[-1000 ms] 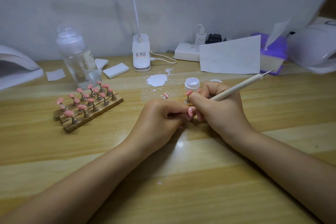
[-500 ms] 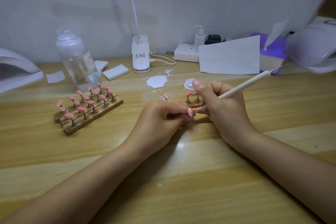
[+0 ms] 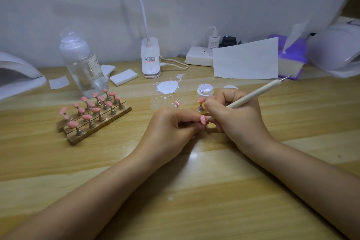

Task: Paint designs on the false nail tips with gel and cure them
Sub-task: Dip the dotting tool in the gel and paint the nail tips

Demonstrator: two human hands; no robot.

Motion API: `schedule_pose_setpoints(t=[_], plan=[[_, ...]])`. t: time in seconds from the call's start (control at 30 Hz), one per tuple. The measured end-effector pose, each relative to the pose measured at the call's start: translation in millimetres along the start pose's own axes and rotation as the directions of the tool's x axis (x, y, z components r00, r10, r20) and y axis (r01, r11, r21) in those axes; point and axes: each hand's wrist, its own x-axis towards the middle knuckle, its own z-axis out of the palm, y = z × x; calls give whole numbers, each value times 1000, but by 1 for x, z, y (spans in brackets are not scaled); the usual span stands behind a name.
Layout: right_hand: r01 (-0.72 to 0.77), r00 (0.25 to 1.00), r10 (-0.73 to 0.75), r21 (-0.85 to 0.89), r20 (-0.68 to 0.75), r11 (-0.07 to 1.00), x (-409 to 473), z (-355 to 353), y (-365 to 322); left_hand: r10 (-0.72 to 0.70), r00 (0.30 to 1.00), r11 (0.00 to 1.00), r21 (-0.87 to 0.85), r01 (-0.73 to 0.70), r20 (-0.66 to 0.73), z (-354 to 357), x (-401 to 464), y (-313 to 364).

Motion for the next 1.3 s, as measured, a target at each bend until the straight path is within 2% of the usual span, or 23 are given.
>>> schedule_pose_setpoints(t=[0.6,1.13,1.2,1.3], plan=[[35,999,-35,-15,12,999,1,2,1,1,1000,1000,-2,-1,3,0,0,0],[-1,1000,1,-24,-9,1000,0,1,2,-3,1000,1000,4,3,20,0,0,1],[-21,1000,21,0,-18,1000,1,2,1,-8,1000,1000,-4,9,15,0,0,2],[-53,996,62,125,-70,991,2,2,-1,-33,999,999,-38,33,-2,0,0,2]])
